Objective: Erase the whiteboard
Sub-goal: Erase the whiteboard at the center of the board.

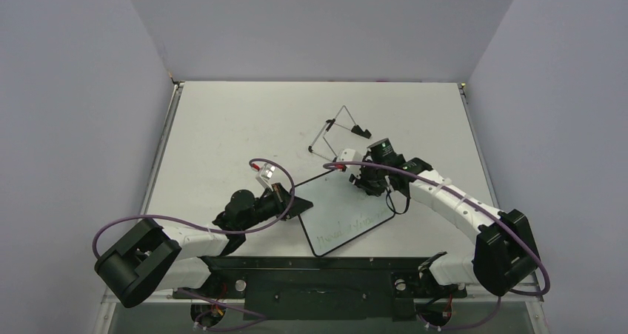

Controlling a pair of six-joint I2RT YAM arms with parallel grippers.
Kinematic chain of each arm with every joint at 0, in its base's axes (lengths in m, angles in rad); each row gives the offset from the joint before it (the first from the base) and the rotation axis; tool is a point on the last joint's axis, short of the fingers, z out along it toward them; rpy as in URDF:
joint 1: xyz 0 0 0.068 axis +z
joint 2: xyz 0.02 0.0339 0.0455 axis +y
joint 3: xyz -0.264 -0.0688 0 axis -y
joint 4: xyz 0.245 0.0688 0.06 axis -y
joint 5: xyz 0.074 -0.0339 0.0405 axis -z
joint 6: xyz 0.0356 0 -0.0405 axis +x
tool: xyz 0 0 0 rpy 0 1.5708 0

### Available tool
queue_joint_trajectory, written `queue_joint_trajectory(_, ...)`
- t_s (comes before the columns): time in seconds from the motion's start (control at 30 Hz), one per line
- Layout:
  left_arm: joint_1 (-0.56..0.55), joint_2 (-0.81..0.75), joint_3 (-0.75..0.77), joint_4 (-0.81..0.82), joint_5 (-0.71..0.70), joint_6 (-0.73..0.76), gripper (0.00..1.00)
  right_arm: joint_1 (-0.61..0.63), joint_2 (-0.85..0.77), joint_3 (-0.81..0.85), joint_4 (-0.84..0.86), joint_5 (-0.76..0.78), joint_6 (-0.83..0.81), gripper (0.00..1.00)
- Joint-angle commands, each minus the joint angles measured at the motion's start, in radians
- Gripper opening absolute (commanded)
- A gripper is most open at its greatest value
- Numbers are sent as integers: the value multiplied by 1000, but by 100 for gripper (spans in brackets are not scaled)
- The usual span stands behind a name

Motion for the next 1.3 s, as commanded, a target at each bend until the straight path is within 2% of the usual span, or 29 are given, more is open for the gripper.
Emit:
queue_joint_trajectory(0.0,-5,-17,57,137,73,12,0,15,15,-1,56,-18,12,0)
queue_joint_trajectory(0.13,-5,-23,57,128,72,16,0,94,17,12,-165,-223,-209,0)
queue_joint_trajectory(0.17,-5,-25,59,123,73,16,0,106,21,14,-237,-243,-283,0)
queue_joint_trajectory(0.27,-5,-31,60,112,77,22,0,118,26,17,-289,-245,-334,0)
queue_joint_trajectory(0.53,-3,-33,61,107,84,30,0,5,-8,4,-14,-26,-60,0)
queue_joint_trajectory(0.67,-4,-12,63,138,98,23,0,0,-14,-2,46,20,-18,0)
queue_joint_trajectory(0.73,-3,-3,63,150,102,18,0,10,-9,-3,38,6,-28,0)
queue_joint_trajectory(0.83,-3,0,64,153,103,15,0,38,-10,-1,-35,-106,-111,0)
queue_joint_trajectory(0.9,-3,-3,66,144,103,16,0,80,1,16,-183,-199,-291,0)
queue_joint_trajectory(0.97,-3,-6,70,134,101,18,0,120,21,27,-307,-216,-369,0)
queue_joint_trajectory(1.03,-3,-12,72,127,103,21,0,133,25,30,-328,-201,-392,0)
queue_joint_trajectory(1.13,-3,-17,72,118,103,24,0,121,23,22,-283,-139,-346,0)
queue_joint_trajectory(1.27,-3,-21,75,107,105,29,0,63,-13,-8,-98,16,-179,0)
